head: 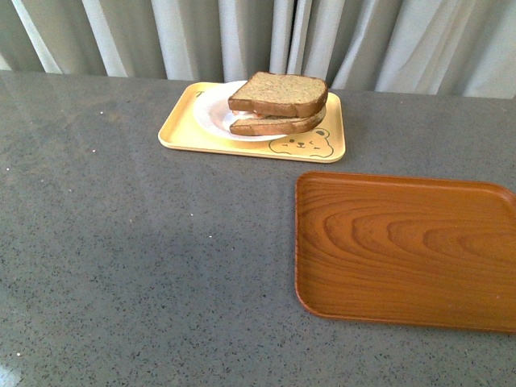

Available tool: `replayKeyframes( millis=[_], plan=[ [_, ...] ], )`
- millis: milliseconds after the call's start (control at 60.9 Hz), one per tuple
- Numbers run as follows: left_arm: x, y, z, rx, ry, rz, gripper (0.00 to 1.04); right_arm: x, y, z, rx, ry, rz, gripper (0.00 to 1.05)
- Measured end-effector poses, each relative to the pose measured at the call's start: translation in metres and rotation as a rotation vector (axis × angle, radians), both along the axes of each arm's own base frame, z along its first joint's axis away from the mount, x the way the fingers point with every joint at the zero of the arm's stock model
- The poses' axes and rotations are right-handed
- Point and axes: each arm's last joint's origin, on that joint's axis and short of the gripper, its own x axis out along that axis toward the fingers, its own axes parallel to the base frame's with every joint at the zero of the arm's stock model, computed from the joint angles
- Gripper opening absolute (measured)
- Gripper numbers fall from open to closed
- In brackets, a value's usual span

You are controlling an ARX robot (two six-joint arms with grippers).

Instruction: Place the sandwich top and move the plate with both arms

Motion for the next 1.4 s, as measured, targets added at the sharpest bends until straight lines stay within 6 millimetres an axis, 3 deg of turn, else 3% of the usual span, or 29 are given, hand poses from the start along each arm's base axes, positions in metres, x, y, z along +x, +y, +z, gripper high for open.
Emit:
replayKeyframes(
  millis=[657,1166,1396],
  plan=[
    [-0.014,0.000,-0.004,0.000,0.016,0.001,0.02,0.000,0.000,0.000,0.000,0.000,0.000,0.96],
    [-0.014,0.000,-0.004,0.000,0.016,0.001,0.94,0.000,0.000,0.000,0.000,0.000,0.000,0.96],
    [-0.014,0.000,-0.004,0.002,0.016,0.001,0.96,0.000,0.000,0.000,0.000,0.000,0.000,0.96]
  ],
)
